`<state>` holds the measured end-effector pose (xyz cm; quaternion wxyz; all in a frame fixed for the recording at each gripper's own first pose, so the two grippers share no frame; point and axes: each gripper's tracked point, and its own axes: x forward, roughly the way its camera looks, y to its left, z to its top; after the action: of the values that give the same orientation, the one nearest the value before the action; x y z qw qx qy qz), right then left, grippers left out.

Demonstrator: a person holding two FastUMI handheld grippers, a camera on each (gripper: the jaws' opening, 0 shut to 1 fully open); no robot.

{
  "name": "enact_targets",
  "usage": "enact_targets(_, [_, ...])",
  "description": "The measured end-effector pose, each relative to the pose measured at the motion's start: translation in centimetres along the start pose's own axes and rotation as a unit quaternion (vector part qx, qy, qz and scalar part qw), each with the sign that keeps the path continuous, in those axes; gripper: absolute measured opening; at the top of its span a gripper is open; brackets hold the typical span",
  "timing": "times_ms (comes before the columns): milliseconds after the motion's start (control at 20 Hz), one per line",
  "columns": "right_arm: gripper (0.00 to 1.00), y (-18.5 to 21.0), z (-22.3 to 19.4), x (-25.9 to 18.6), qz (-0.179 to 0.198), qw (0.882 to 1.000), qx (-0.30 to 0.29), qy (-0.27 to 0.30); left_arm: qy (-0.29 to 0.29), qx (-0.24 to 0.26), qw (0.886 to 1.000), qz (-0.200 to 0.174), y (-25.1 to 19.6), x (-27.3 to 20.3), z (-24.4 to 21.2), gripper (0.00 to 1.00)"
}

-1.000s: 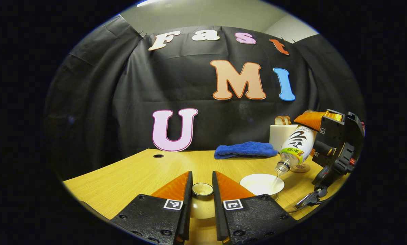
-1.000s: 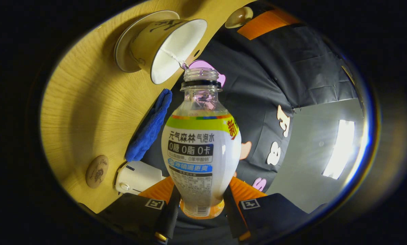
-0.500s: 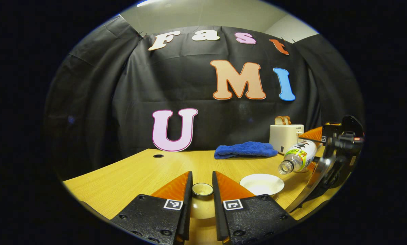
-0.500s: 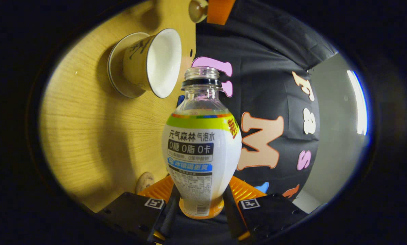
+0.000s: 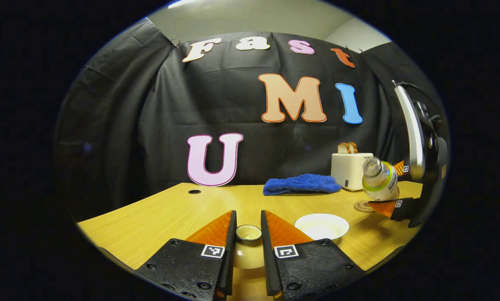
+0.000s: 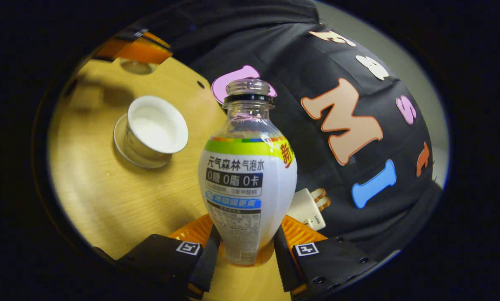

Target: Open the teacup lid with one hand, grasp the water bottle and pour water into the teacup with the other hand; after pouring, place the water bottle on the coaster and then close the teacup lid.

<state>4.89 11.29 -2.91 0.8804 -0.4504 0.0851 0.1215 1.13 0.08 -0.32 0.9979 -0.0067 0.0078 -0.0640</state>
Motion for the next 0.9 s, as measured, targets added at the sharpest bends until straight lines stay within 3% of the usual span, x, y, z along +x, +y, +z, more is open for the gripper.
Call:
enact_targets(150, [0.66, -2.2, 0.9, -0.3, 0.012, 0.995, 0.102, -0.015, 0.0, 0.0, 1.0, 0.0, 0.0, 0.1, 0.0, 0.28])
enact_targets(350, [0.64, -5.5, -0.1, 0.9, 0.011, 0.978, 0.209, -0.019, 0.001, 0.0, 1.0, 0.0, 0.0, 0.0, -0.1, 0.29])
enact_targets(550, [0.69, -6.5, -2.9, 3.0, 0.017, 0.959, 0.284, -0.011, 0.0, 0.0, 1.0, 0.0, 0.0, 0.0, 0.0, 0.28])
enact_targets(650, [0.65, -6.4, -3.9, 4.1, 0.03, 0.943, 0.332, -0.005, 0.001, 0.0, 1.0, 0.001, 0.0, 0.0, 0.0, 0.28])
enact_targets(750, [0.69, -6.5, -4.5, 5.1, 0.034, 0.93, 0.367, -0.006, 0.0, 0.0, 1.0, 0.001, 0.1, 0.1, -0.1, 0.28])
enact_targets(900, [0.67, -6.4, -5.3, 5.9, 0.033, 0.925, 0.38, -0.002, 0.001, 0.0, 1.0, 0.001, 0.0, 0.0, -0.1, 0.28])
